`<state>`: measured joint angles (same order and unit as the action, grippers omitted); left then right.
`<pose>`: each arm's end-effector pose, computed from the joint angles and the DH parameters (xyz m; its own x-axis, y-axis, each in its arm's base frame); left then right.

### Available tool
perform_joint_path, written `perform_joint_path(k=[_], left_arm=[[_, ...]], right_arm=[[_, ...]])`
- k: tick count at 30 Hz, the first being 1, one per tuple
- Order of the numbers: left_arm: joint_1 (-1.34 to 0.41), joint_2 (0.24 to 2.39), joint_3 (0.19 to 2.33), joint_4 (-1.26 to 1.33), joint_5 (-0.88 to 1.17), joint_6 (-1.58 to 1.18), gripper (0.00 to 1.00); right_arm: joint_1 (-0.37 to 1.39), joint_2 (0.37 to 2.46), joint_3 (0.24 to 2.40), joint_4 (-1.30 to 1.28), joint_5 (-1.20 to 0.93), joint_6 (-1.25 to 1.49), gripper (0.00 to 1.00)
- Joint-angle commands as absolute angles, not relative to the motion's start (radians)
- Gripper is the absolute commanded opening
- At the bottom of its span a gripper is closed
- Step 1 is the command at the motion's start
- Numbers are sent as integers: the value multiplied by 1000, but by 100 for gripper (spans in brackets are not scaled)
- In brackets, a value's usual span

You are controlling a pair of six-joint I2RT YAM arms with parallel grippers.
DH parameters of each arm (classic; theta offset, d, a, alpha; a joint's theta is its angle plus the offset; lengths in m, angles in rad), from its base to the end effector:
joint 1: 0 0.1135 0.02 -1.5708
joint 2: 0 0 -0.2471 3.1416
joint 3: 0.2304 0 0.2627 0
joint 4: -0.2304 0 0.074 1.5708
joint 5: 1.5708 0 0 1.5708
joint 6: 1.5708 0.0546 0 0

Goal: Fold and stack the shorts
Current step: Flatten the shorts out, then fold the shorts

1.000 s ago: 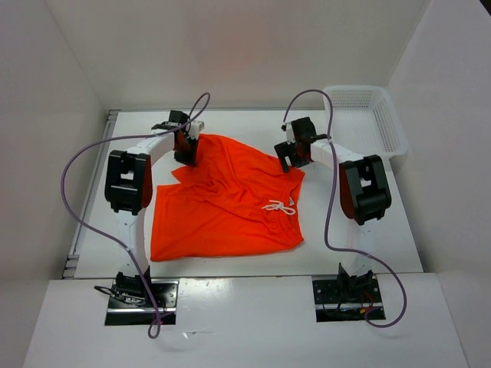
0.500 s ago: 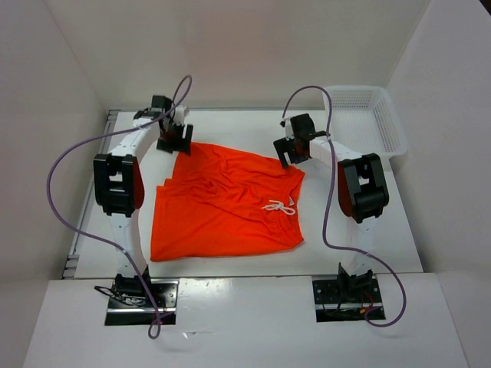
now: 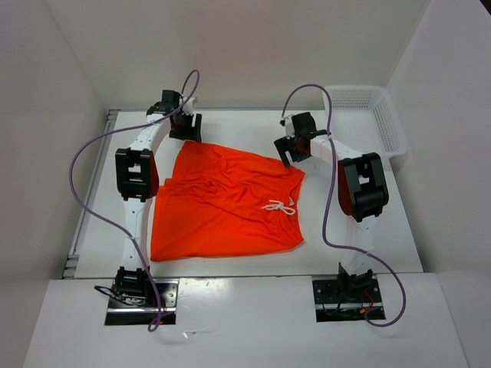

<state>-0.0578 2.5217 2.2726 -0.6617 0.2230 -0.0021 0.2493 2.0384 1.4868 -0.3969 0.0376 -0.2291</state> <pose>0.5602 -0.0445 0.1516 -0.7891 0.0436 -0.6127 0.1901 0.9659 -0.1760 0.4420 0.1104 0.1467 -0.7157 -0.4164 -0.5607 -0.3982 0.9028 -0.1621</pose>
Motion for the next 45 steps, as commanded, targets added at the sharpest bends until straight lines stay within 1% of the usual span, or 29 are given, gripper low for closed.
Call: perform_joint_path(k=[1, 2, 4, 5, 6, 9, 11, 13, 14, 15, 16, 18, 21, 22, 23, 24, 25, 26, 27, 28, 30, 31, 35, 39, 45], left_arm=[[-63, 2534, 2290, -709, 252, 0, 81], [-63, 2534, 2290, -709, 242, 0, 81], [-63, 2534, 2290, -719, 242, 0, 72], [-63, 2534, 2278, -732, 242, 0, 64], [-63, 2534, 2278, -732, 242, 0, 50], [-63, 2511, 2226, -746, 242, 0, 49], [-63, 2493, 2195, -746, 253, 0, 43], [-63, 2477, 2160, -746, 262, 0, 33], [-63, 2477, 2160, -746, 262, 0, 21], [-63, 2477, 2151, -746, 262, 0, 15], [-63, 2477, 2151, -746, 262, 0, 9], [-63, 2468, 2151, -735, 262, 0, 0], [-63, 2459, 2151, -726, 253, 0, 0], [-63, 2450, 2151, -726, 253, 0, 0], [-63, 2450, 2151, -726, 241, 0, 0], [-63, 2450, 2151, -726, 241, 0, 0], [-63, 2441, 2151, -726, 229, 0, 0], [-63, 2441, 2160, -726, 229, 0, 0], [-63, 2441, 2160, -726, 219, 0, 0], [-63, 2431, 2160, -726, 219, 0, 0], [-63, 2431, 2160, -726, 219, 0, 0], [-72, 2422, 2160, -726, 210, 0, 0], [-81, 2422, 2142, -726, 210, 0, 0], [-81, 2401, 2122, -716, 219, 0, 0], [-91, 2391, 2088, -698, 210, 0, 0]], right_arm=[[235, 2063, 1536, -371, 35, -253, 94], [226, 2063, 1536, -371, 35, -253, 94], [225, 2063, 1536, -380, 35, -281, 96], [225, 2063, 1536, -394, 25, -294, 96], [225, 2063, 1525, -419, 2, -313, 96], [225, 2051, 1525, -460, -81, -344, 96], [225, 2025, 1525, -501, -121, -376, 96], [225, 2025, 1516, -528, -164, -402, 96], [225, 2025, 1516, -549, -176, -411, 96], [225, 2025, 1516, -558, -190, -411, 96], [225, 2025, 1506, -567, -199, -426, 92], [225, 2025, 1496, -581, -210, -451, 90], [225, 2049, 1486, -629, -187, -472, 80], [225, 2049, 1476, -638, -187, -482, 70], [225, 2062, 1476, -659, -187, -495, 63], [236, 2062, 1465, -660, -187, -505, 54], [248, 2062, 1465, -669, -173, -505, 41], [249, 2062, 1453, -669, -173, -518, 39], [249, 2062, 1453, -669, -173, -518, 39], [249, 2048, 1453, -660, -163, -505, 50], [249, 2036, 1463, -647, -153, -505, 76], [249, 2019, 1482, -638, -153, -491, 86], [209, 1962, 1526, -678, -256, -468, 93], [209, 1850, 1493, -706, -348, -495, 93], [209, 1801, 1442, -730, -411, -495, 91]])
